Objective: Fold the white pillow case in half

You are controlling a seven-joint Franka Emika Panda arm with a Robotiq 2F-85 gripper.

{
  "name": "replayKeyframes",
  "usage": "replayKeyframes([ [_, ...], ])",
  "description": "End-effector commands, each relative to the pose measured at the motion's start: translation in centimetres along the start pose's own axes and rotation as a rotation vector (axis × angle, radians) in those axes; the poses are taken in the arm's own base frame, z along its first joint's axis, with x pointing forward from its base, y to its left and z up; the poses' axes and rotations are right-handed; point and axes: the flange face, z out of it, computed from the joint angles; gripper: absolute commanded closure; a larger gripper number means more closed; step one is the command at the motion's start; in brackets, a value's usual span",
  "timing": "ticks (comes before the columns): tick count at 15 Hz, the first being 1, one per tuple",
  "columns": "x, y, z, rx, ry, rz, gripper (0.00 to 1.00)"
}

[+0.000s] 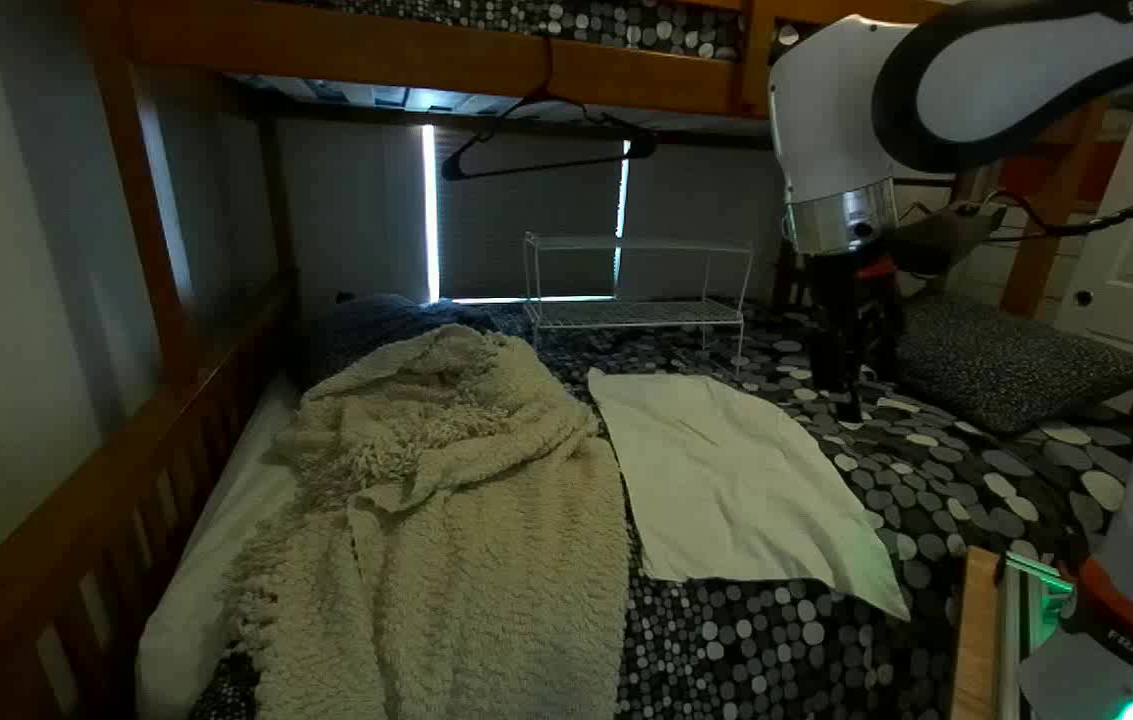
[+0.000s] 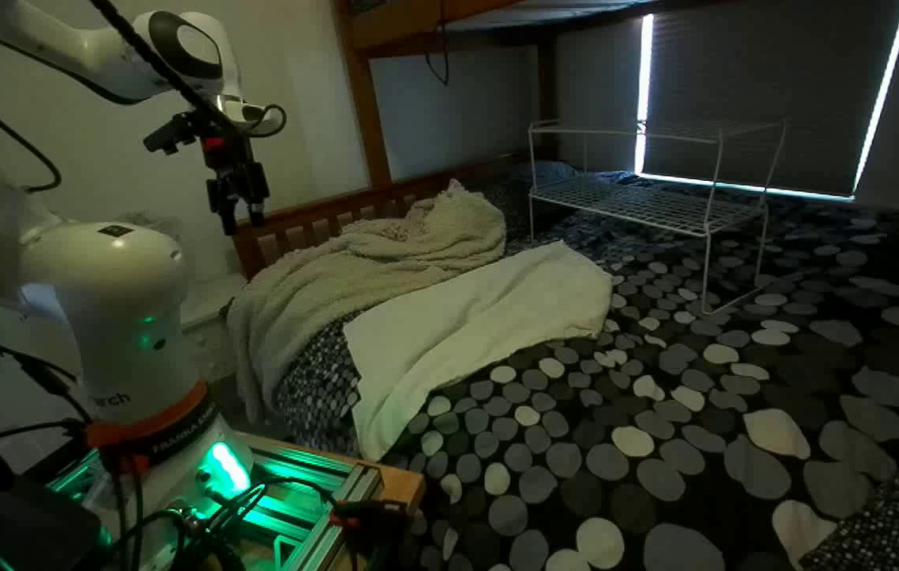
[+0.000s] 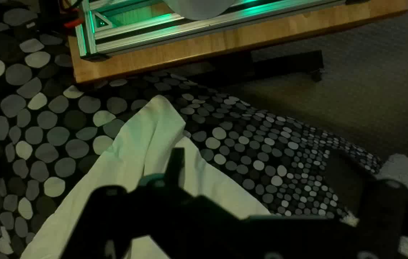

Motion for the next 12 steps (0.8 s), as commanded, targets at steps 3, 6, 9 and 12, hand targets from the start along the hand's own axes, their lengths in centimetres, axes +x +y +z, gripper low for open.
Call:
replayKeyframes([
  [3, 0.0, 0.0, -0.1, 0.000, -0.001, 0.000, 0.00],
  [6, 0.0, 0.0, -0.1, 0.000, -0.001, 0.000, 0.00],
  [9, 0.2, -0.3, 0.6, -0.029, -0.005, -0.005, 0.00],
  [12, 0.3, -1.8, 4.5, -0.191, 0.074, -0.063, 0.00],
])
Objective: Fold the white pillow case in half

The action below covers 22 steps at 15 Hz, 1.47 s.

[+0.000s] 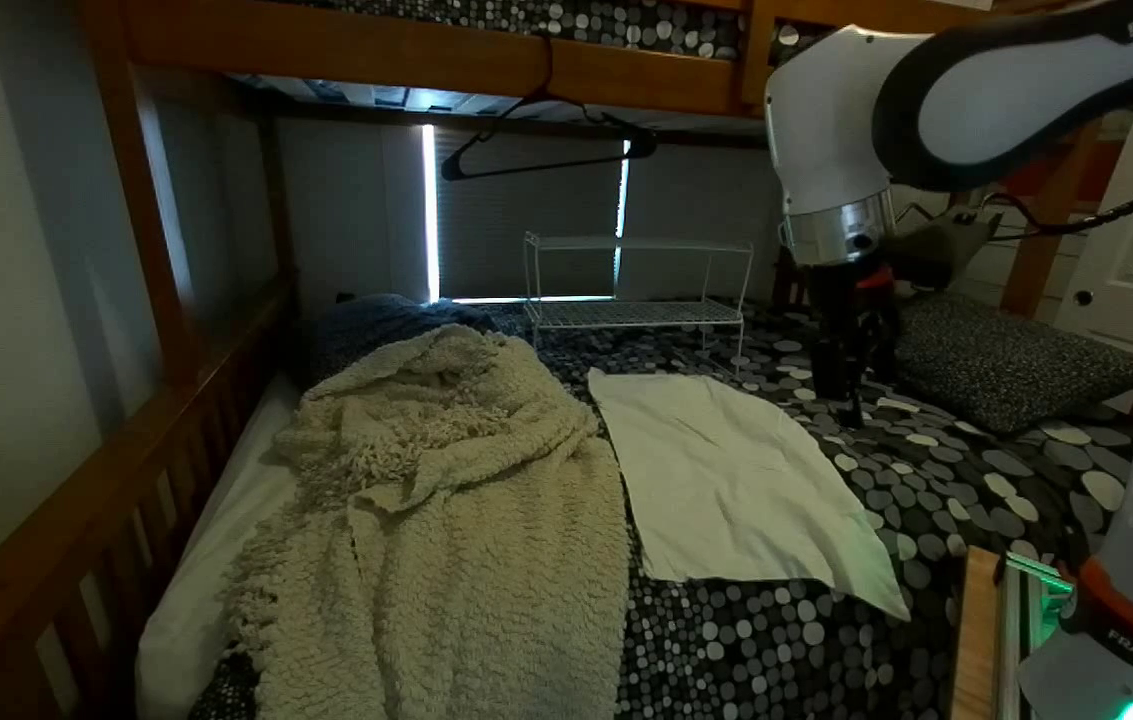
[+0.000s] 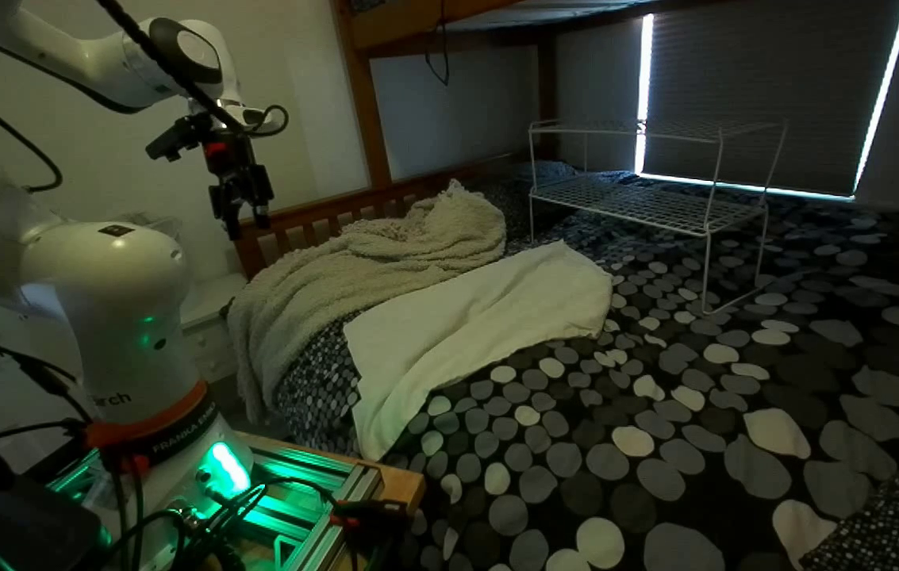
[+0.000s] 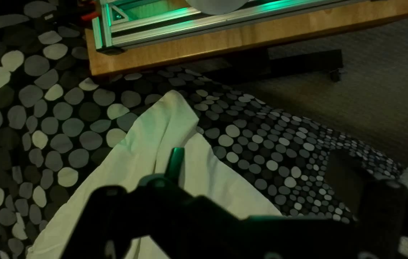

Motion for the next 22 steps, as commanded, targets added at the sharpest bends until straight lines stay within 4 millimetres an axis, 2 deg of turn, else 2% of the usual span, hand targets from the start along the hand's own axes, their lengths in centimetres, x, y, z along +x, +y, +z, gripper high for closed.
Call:
replayKeyframes([
  [1, 0.3, -2.3, 4.6, -0.165, 0.087, -0.069, 0.00],
  [4, 1.4, -4.1, 8.8, -0.239, 0.205, -0.195, 0.00],
  [5, 3.3, -5.5, 7.9, -0.254, 0.250, -0.236, 0.00],
  [6, 3.8, -6.2, 9.1, -0.259, 0.295, -0.292, 0.00],
  [10, 6.3, -8.3, 11.9, -0.327, 0.448, -0.502, 0.00],
  [15, 8.0, -7.3, 15.6, -0.482, 0.532, -0.602, 0.00],
  [16, 7.6, -7.4, 14.0, -0.463, 0.512, -0.584, 0.00],
  [18, 8.1, -7.0, 15.2, -0.484, 0.512, -0.591, 0.00],
  [22, 8.3, -7.1, 15.3, -0.485, 0.513, -0.598, 0.00],
])
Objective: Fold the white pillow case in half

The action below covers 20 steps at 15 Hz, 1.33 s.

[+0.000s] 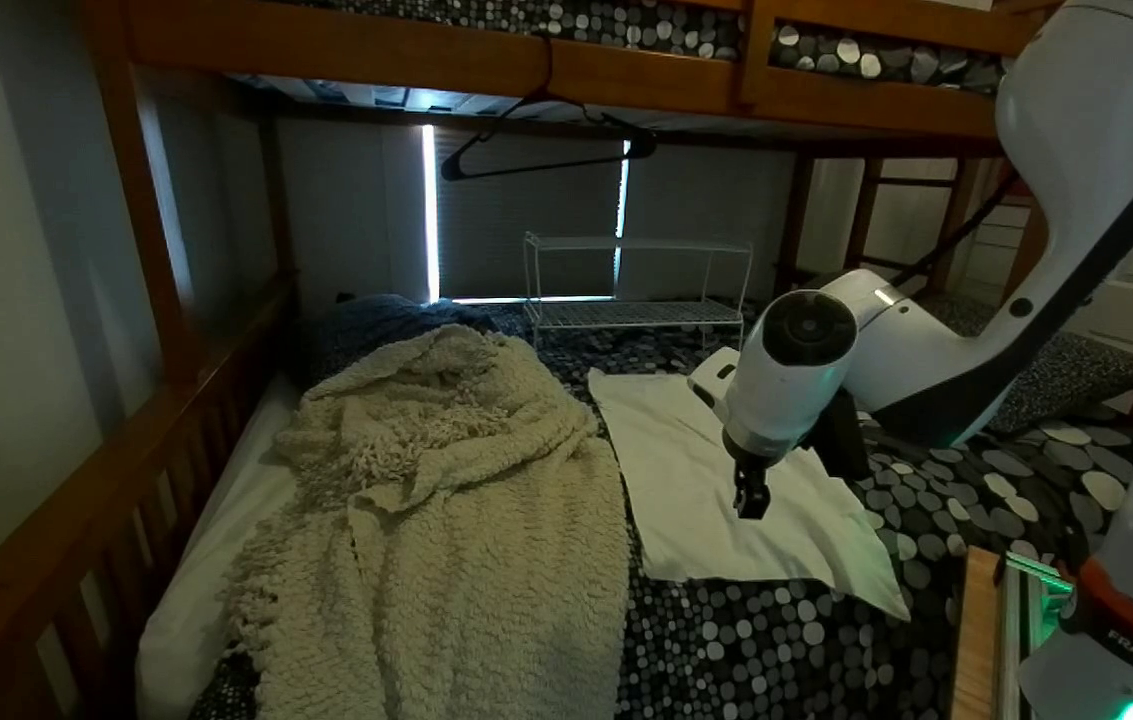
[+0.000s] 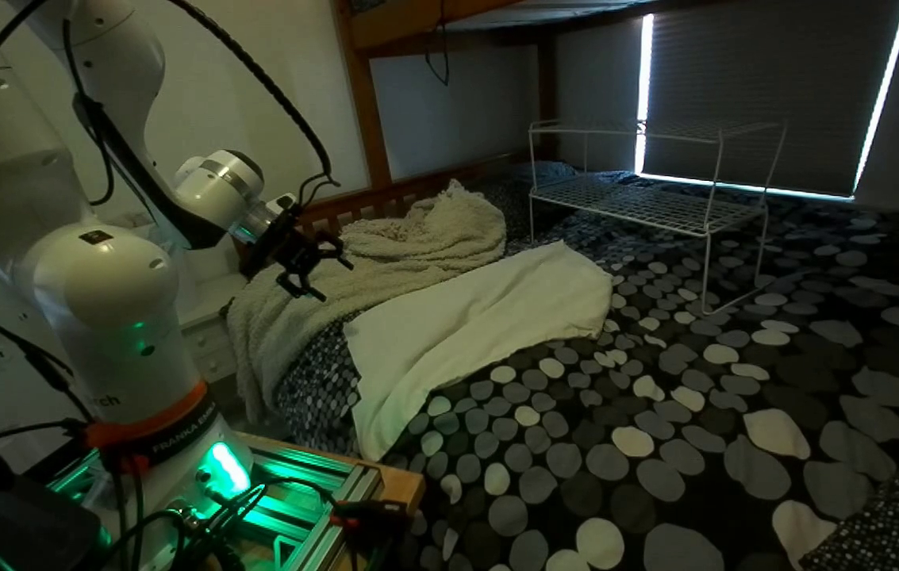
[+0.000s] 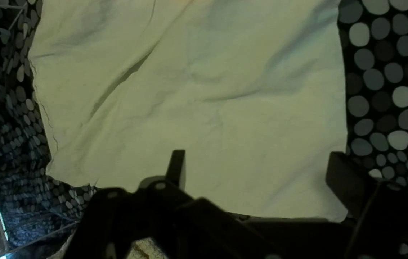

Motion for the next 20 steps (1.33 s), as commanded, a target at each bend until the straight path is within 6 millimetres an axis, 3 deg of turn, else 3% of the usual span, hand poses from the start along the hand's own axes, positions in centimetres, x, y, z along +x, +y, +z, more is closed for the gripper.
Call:
replayKeyframes([
  [1, 0.0, 0.0, 0.0, 0.000, -0.001, -0.001, 0.00],
  [7, -0.7, -3.9, 4.0, 0.016, -0.009, -0.070, 0.00],
  [20, 1.5, -9.9, 11.6, -0.109, 0.059, -0.048, 0.00],
])
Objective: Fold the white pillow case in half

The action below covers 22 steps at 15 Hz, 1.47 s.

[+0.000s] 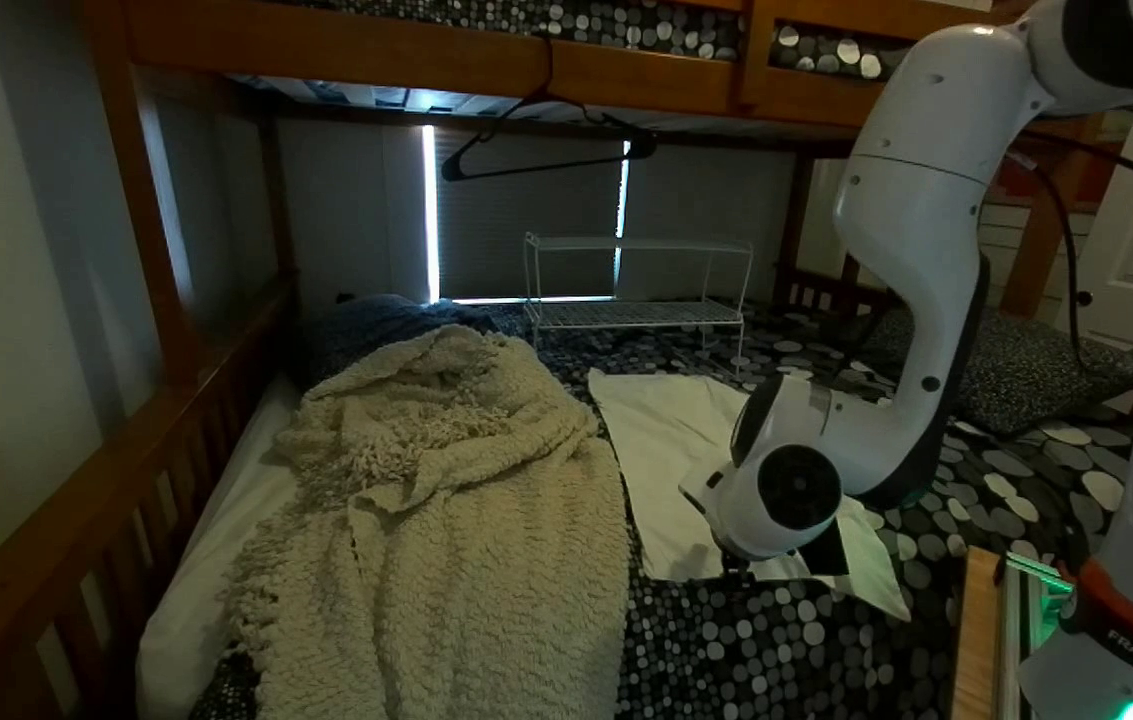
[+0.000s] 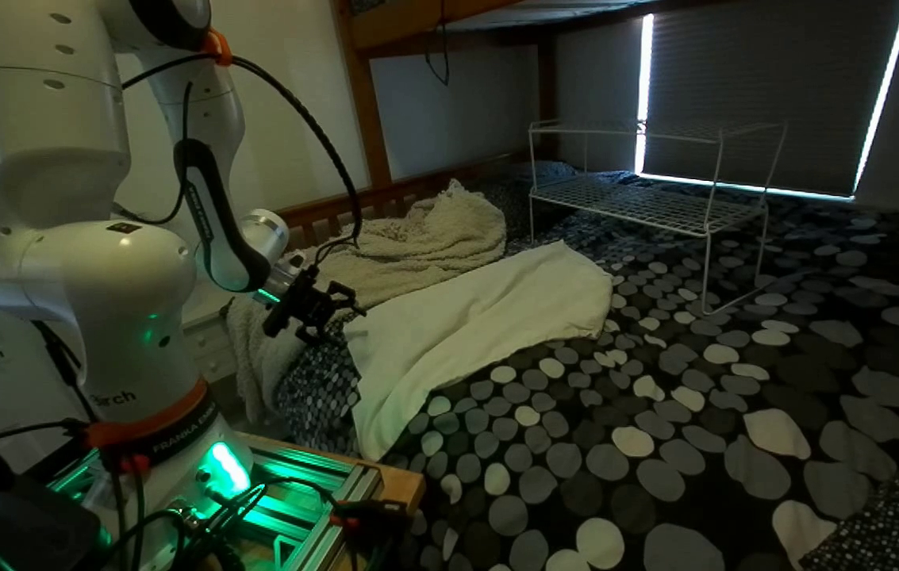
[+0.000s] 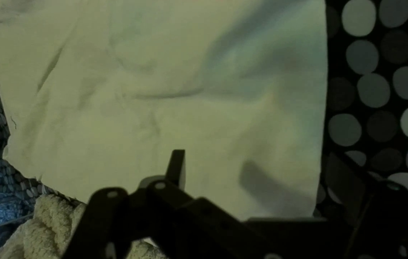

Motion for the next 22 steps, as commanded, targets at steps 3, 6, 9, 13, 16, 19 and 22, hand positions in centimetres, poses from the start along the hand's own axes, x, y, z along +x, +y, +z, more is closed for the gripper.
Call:
replayKeyframes([
  [3, 1.4, -2.3, 3.4, -0.052, -0.007, 0.037, 0.00],
  [6, 1.9, -2.8, 4.4, -0.063, -0.010, 0.054, 0.00],
  [9, 2.4, -2.8, 4.6, -0.078, -0.011, 0.064, 0.27],
  [13, 2.6, -2.4, 3.5, -0.099, -0.011, 0.068, 0.49],
  [16, 2.6, -2.0, 2.7, -0.113, -0.030, 0.064, 0.58],
  [19, 2.8, -1.2, 2.1, -0.148, -0.032, 0.076, 0.61],
  [22, 2.7, -0.5, 1.6, -0.164, -0.064, 0.067, 0.69],
])
